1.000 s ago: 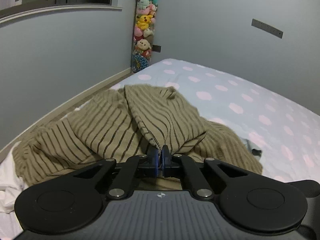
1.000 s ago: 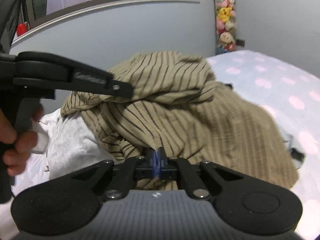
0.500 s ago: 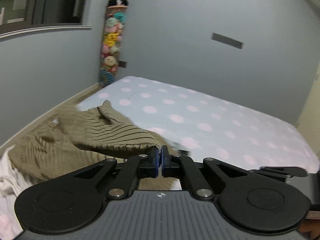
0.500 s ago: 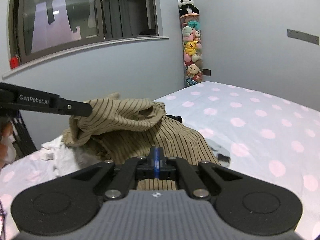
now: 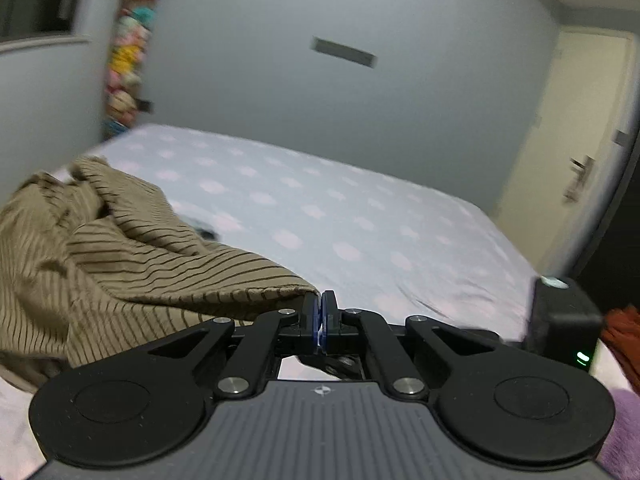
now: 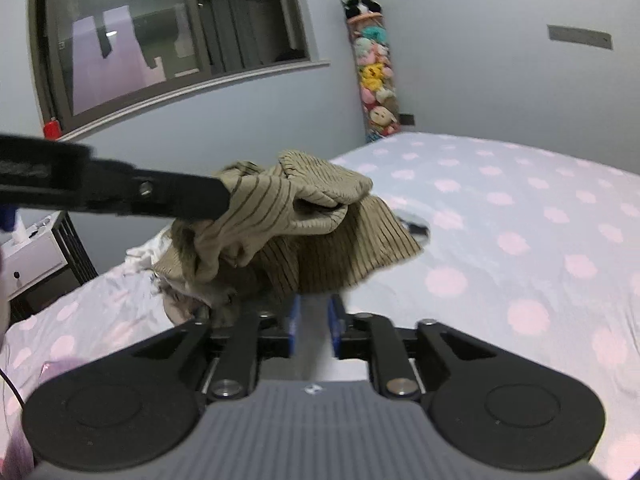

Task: Fold clothes
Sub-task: 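Lift the striped shirt with both grippers and shake it out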

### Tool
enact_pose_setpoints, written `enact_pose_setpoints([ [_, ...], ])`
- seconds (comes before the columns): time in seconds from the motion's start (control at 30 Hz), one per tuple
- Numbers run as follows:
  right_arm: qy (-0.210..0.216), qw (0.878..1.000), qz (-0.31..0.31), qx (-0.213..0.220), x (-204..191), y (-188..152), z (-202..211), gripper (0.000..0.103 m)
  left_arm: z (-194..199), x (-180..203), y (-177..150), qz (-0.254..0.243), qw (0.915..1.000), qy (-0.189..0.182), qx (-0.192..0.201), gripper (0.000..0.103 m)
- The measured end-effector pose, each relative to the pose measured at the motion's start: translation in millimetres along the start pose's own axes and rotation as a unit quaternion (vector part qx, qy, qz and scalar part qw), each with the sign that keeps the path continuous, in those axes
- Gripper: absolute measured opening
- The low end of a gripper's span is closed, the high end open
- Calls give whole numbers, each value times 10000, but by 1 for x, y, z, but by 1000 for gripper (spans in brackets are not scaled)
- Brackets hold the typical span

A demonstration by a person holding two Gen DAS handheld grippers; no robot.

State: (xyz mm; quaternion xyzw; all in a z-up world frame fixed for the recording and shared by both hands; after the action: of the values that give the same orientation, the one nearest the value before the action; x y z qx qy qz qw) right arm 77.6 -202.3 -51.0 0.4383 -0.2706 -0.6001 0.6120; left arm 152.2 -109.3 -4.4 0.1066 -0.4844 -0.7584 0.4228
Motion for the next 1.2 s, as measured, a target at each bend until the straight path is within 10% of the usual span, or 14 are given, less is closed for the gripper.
enact_pose_setpoints([
  [0.2,-358,9988,-237,-212,21,-29,23,33,-31,6,-28,-435,9963,16,-747,1],
  [0.53,-344,9963,-294,-731,18,-51,1,54,-22,-29,-37,-705,9900,707,-995,46],
  [1.2,-268,9716,-870,-2186,52,-96,-125,72,-175,-203,2,-130,9684,1835,-1683,49],
])
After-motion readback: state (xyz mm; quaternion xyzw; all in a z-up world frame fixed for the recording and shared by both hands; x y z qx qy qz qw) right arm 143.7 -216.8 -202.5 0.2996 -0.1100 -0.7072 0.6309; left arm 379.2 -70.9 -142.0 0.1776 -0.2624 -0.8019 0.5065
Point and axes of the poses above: each gripper's, at about its wrist camera, not at the fingertips, and z roughly against the way its jaws point, x to its right, y to its top, the point moved 1 cm from there along -z, roughly the way its jaws point, and after that the axes turned 1 degree about x, right-handed, at the moved point
